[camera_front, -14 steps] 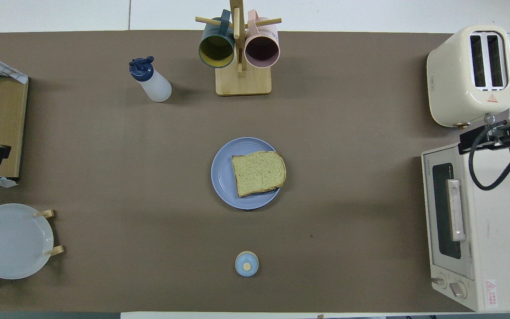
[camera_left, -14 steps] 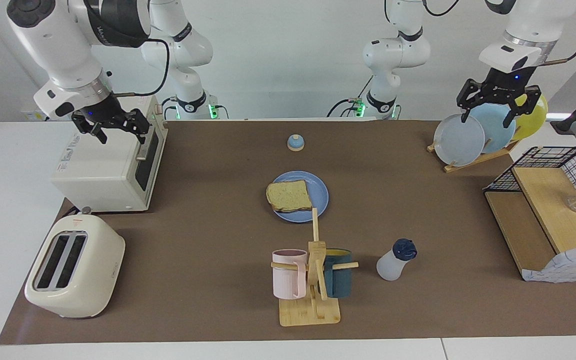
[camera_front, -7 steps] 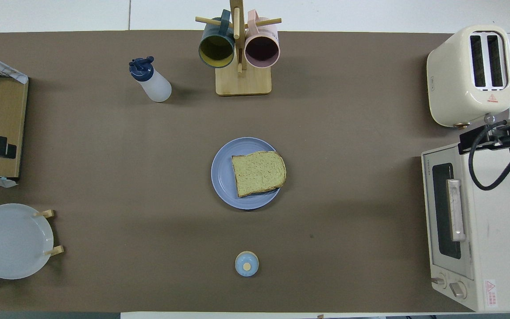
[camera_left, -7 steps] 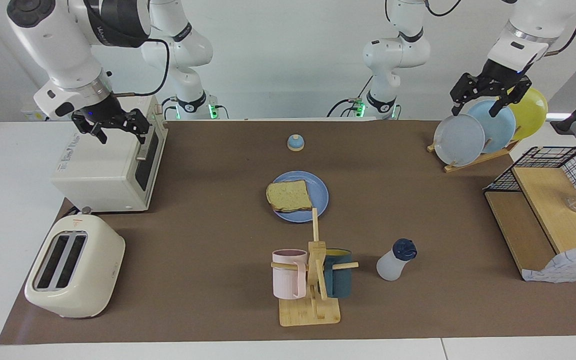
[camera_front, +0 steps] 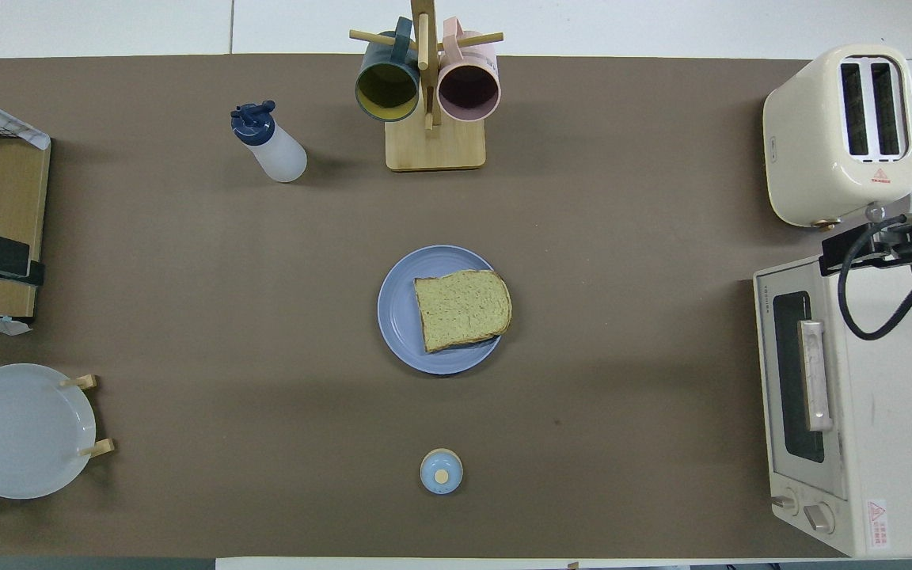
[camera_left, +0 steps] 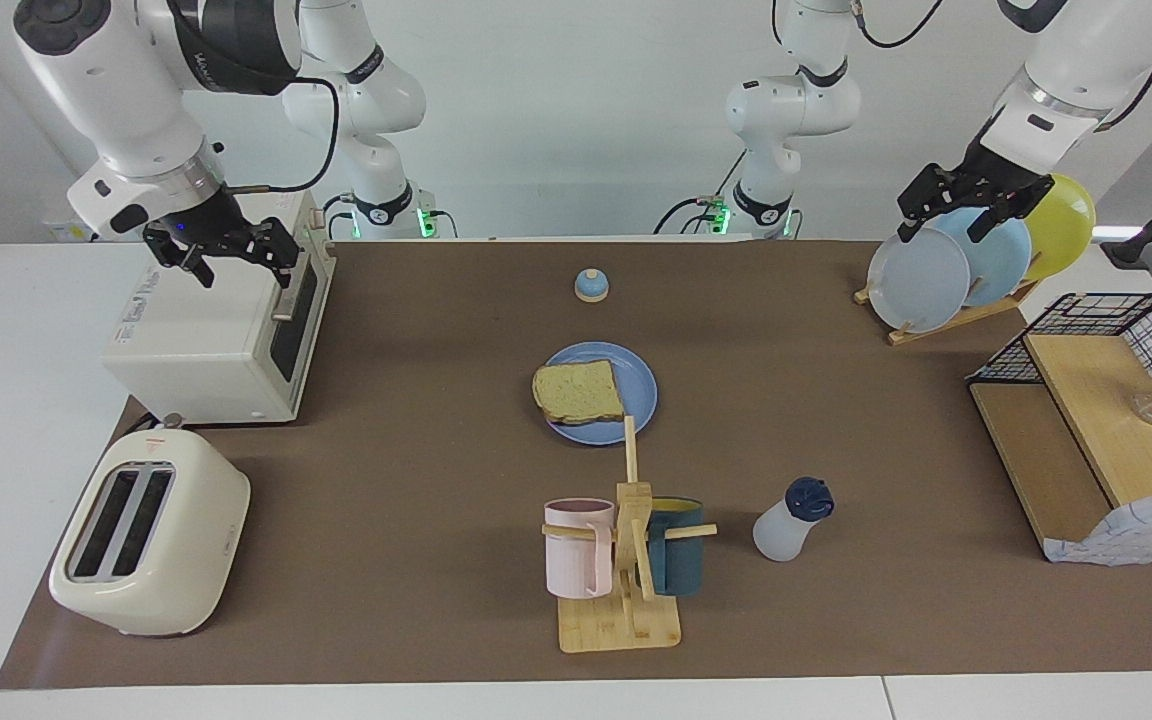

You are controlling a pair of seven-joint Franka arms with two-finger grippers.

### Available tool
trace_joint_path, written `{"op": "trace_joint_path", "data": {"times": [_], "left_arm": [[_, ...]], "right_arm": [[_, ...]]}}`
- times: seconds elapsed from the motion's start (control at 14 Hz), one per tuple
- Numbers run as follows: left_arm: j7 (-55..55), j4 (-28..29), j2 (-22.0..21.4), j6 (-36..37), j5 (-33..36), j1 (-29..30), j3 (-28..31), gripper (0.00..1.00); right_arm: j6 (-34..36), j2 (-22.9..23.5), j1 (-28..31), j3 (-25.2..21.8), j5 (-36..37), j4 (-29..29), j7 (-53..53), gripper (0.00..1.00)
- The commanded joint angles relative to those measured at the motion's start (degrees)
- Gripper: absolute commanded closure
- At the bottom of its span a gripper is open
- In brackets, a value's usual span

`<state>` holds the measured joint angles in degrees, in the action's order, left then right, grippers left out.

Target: Put bread on plate and add seasoning

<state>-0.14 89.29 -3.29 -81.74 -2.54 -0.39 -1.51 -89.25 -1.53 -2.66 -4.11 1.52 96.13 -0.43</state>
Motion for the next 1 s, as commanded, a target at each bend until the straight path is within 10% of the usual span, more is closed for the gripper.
{"op": "trace_joint_path", "data": {"times": [0.0,0.93], "left_arm": [[1.9,1.2,-0.8,-1.0,5.1,-0.4,0.3,0.0],[3.5,3.1,-0.8,-5.0,1.9,0.2,0.3,0.0]], "right_arm": [[0.2,-0.8,0.6,0.2,-0.3,0.6,-1.6,0.0],[0.2,-0.8,0.7,0.2,-0.3,0.6,-1.6,0.0]]}}
